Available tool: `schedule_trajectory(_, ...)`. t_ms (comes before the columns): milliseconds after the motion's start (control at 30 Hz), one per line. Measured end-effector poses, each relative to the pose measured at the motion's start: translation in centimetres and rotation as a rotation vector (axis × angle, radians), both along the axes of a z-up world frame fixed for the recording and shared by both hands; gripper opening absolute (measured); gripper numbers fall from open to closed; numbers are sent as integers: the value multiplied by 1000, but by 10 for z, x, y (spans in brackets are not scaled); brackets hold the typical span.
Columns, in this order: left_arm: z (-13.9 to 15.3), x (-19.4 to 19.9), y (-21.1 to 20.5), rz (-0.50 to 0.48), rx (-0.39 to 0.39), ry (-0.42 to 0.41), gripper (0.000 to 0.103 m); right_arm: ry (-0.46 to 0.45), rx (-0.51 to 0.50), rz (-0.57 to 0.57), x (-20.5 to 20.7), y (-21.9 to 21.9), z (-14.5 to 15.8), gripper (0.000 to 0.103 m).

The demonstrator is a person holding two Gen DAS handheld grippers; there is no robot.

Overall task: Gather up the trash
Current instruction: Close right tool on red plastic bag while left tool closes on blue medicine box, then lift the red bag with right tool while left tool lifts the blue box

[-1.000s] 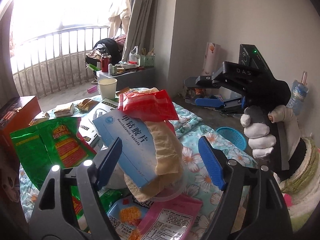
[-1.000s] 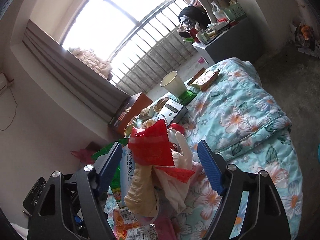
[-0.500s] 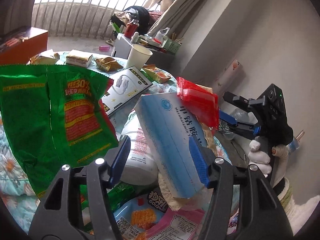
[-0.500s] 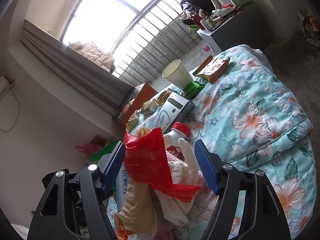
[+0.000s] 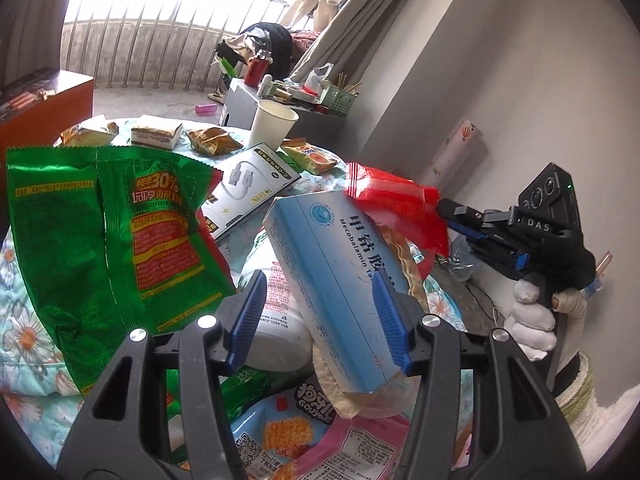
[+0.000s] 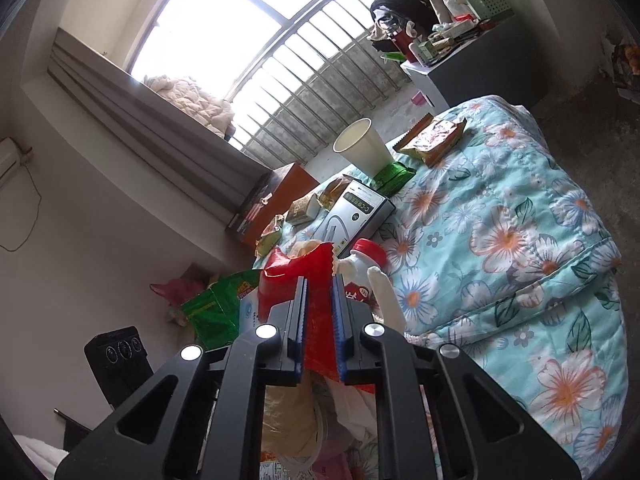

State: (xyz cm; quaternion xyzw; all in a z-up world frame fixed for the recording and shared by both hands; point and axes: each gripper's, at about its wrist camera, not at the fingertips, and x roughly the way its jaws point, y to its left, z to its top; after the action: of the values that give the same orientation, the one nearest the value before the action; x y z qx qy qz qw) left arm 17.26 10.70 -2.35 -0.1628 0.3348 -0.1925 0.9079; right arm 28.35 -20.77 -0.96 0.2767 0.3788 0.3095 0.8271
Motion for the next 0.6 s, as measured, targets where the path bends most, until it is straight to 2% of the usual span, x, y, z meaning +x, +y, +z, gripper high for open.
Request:
schedule_trajectory(100, 5, -4, -3, -9, 12, -14, 51, -14, 35, -3, -7, -7, 8, 5)
schedule_trajectory(400, 15, -9, -8, -33, 35, -34, 51, -39, 140, -45, -25, -37, 15, 4)
schedule_trajectory(500, 16, -9, -13, -42, 48, -34, 51, -14, 163, -32, -28, -39, 8, 5)
schedule_trajectory(600, 17, -9, -17, -46, 59, -34, 51, -3, 141, -10, -28, -32, -1, 13)
